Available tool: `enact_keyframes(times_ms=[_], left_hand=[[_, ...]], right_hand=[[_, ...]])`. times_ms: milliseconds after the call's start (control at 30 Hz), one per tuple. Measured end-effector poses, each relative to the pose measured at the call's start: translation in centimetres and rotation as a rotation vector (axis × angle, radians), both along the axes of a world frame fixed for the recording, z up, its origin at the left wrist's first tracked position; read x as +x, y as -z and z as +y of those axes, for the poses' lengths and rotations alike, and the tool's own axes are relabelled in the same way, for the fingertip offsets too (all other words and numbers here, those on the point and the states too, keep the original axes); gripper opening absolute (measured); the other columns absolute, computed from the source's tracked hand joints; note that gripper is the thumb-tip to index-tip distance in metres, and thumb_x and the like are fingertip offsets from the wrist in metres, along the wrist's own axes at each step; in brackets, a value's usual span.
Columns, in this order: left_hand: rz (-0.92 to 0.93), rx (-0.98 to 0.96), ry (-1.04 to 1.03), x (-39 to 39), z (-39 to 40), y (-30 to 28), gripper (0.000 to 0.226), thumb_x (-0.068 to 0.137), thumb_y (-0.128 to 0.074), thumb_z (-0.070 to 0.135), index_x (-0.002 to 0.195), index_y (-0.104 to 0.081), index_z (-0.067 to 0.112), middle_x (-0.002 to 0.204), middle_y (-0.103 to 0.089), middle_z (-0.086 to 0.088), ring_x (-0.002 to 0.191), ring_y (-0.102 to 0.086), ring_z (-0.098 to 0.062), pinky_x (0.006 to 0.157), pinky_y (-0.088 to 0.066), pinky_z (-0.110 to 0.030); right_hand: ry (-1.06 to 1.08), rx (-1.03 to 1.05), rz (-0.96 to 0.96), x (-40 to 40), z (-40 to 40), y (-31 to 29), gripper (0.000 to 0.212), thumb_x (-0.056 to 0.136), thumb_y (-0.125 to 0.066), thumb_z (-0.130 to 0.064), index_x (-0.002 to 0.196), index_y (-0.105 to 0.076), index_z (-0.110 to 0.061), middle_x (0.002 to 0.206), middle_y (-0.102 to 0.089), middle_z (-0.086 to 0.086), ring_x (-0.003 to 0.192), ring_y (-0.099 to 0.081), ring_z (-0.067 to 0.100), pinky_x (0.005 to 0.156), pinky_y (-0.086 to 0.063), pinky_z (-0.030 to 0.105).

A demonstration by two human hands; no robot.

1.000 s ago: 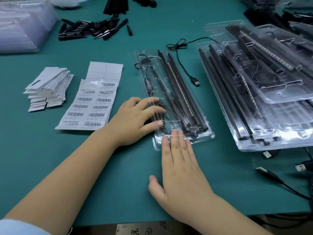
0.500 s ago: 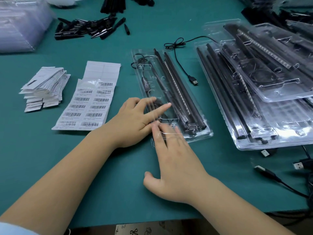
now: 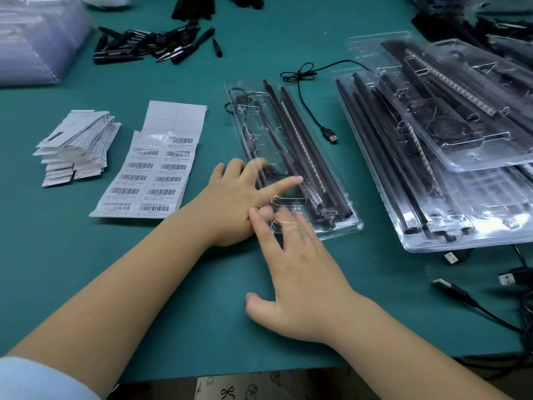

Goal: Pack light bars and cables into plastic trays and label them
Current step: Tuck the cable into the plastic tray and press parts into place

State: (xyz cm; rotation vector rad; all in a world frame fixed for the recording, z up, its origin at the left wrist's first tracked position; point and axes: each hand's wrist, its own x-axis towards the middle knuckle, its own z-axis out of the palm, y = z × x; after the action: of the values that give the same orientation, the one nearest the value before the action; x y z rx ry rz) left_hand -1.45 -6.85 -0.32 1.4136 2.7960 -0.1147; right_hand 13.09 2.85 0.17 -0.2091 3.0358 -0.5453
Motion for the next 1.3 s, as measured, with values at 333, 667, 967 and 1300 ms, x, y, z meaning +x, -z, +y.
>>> enact_keyframes(times_ms=[333, 667, 967, 1300], left_hand=[[-0.024, 0.011, -0.028, 0.0, 0.4, -0.2, 0.072, 0.072, 0.005, 0.051, 0.143, 0.001, 0.057, 0.146, -0.02, -0.005, 0.117, -0.028, -0.025, 0.104, -0.026, -0.046], [-0.216, 0.232, -0.021, 0.9, -0.6, -0.1, 0.071, 0.075, -0.01, 0.055, 0.126, -0.047, 0.022, 0.155, -0.021, 0.005, 0.118, -0.024, -0.021, 0.109, -0.022, -0.051], [-0.272, 0.233, -0.031, 0.8, -1.0, 0.2, 0.054, 0.097, -0.025, 0.044, 0.149, -0.02, 0.03, 0.149, -0.03, 0.021, 0.12, -0.024, -0.019, 0.112, -0.017, -0.037], [-0.254, 0.219, 0.037, 0.2, -1.1, 0.6, 0.043, 0.101, -0.03, 0.037, 0.14, -0.038, 0.022, 0.16, -0.003, 0.006, 0.148, 0.007, -0.02, 0.119, 0.008, -0.039]], right_hand=[[0.011, 0.034, 0.002, -0.1, -0.1, -0.1, 0.104, 0.075, -0.044, -0.056, 0.141, 0.03, -0.025, 0.152, -0.002, 0.025, 0.142, 0.008, 0.03, 0.108, 0.025, 0.035], [-0.009, 0.048, 0.026, 0.0, 0.1, -0.1, 0.096, 0.076, -0.044, -0.055, 0.15, 0.009, -0.022, 0.151, -0.011, 0.027, 0.143, -0.001, 0.034, 0.11, 0.02, 0.04], [-0.049, 0.073, 0.001, 0.2, 0.2, 0.2, 0.091, 0.083, -0.036, -0.057, 0.133, 0.033, -0.027, 0.154, 0.01, 0.023, 0.14, 0.022, 0.029, 0.106, 0.029, 0.037], [-0.006, 0.084, -0.035, 0.4, 0.0, 0.1, 0.087, 0.083, -0.031, -0.058, 0.131, 0.035, -0.028, 0.156, 0.012, 0.014, 0.135, 0.035, 0.032, 0.109, 0.026, 0.045]])
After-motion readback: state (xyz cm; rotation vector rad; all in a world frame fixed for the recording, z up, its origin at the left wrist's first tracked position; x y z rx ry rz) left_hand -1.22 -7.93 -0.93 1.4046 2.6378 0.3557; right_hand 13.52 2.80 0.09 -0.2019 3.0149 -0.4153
